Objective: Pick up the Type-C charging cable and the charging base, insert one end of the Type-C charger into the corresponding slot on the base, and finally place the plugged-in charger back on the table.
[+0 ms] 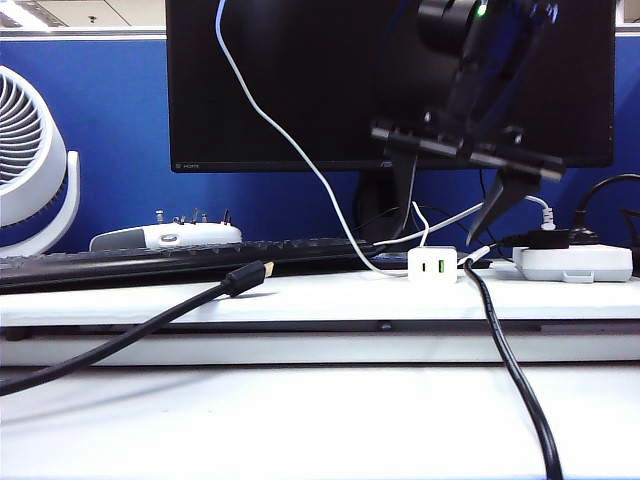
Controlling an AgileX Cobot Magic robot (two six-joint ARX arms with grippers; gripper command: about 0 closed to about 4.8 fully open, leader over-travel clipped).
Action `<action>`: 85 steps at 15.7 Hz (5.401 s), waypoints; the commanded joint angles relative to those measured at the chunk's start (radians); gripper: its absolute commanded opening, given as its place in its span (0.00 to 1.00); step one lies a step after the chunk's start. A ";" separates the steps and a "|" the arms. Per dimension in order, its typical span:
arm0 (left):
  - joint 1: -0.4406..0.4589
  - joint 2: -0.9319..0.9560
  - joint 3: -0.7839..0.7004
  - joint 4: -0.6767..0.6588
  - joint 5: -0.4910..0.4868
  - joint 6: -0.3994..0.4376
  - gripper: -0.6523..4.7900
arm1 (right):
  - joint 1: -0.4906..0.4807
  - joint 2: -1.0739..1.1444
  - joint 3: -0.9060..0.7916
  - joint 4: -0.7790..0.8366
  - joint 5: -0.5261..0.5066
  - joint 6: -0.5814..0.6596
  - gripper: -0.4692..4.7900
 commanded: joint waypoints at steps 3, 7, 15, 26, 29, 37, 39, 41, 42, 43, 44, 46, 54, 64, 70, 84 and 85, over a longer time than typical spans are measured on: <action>-0.002 -0.007 0.002 0.008 0.021 -0.003 0.11 | 0.001 0.036 0.007 0.017 0.000 -0.003 0.78; -0.002 -0.006 0.002 0.008 0.021 -0.003 0.11 | 0.001 0.057 0.007 0.035 0.000 -0.003 0.78; -0.002 -0.007 0.002 -0.011 0.024 -0.003 0.11 | -0.003 0.117 0.095 -0.029 0.016 -0.016 0.77; -0.002 -0.007 0.002 -0.014 0.024 -0.003 0.11 | -0.008 0.143 0.113 -0.070 0.021 -0.033 0.67; -0.002 -0.007 0.002 -0.014 0.024 -0.003 0.11 | -0.008 0.149 0.113 -0.069 0.020 -0.033 0.67; -0.002 -0.007 0.002 -0.014 0.023 -0.003 0.11 | -0.008 0.180 0.113 -0.123 0.012 -0.038 0.55; -0.002 -0.007 0.002 -0.014 0.023 -0.003 0.11 | -0.008 0.184 0.113 -0.127 -0.019 -0.039 0.24; -0.002 -0.007 0.002 -0.015 0.024 -0.003 0.11 | -0.008 0.183 0.114 -0.119 -0.035 -0.039 0.16; -0.002 -0.007 0.002 -0.015 0.024 -0.003 0.11 | -0.008 0.182 0.114 -0.119 -0.046 -0.041 0.16; -0.002 -0.007 0.002 -0.015 0.023 -0.003 0.11 | -0.008 0.178 0.114 -0.119 -0.054 -0.043 0.16; -0.002 -0.007 0.002 -0.014 0.023 -0.003 0.11 | -0.008 0.168 0.114 -0.119 -0.073 -0.064 0.13; -0.002 -0.007 0.002 -0.015 0.024 -0.003 0.11 | -0.008 0.125 0.114 -0.121 -0.099 -0.083 0.08; -0.002 -0.008 0.002 -0.014 0.055 -0.003 0.11 | -0.027 -0.256 0.116 0.008 -0.139 -0.085 0.08; -0.002 -0.008 0.002 0.282 0.121 -0.410 0.11 | -0.028 -0.546 0.116 0.661 -0.230 0.105 0.08; -0.003 -0.008 0.002 0.637 0.061 -0.781 0.11 | -0.027 -0.534 0.115 0.923 -0.316 0.335 0.08; -0.059 -0.005 0.002 0.660 0.047 -1.031 0.11 | -0.026 -0.463 0.115 1.017 -0.433 0.391 0.08; -0.060 -0.006 0.002 0.673 0.046 -1.033 0.11 | -0.026 -0.463 0.115 1.025 -0.449 0.391 0.08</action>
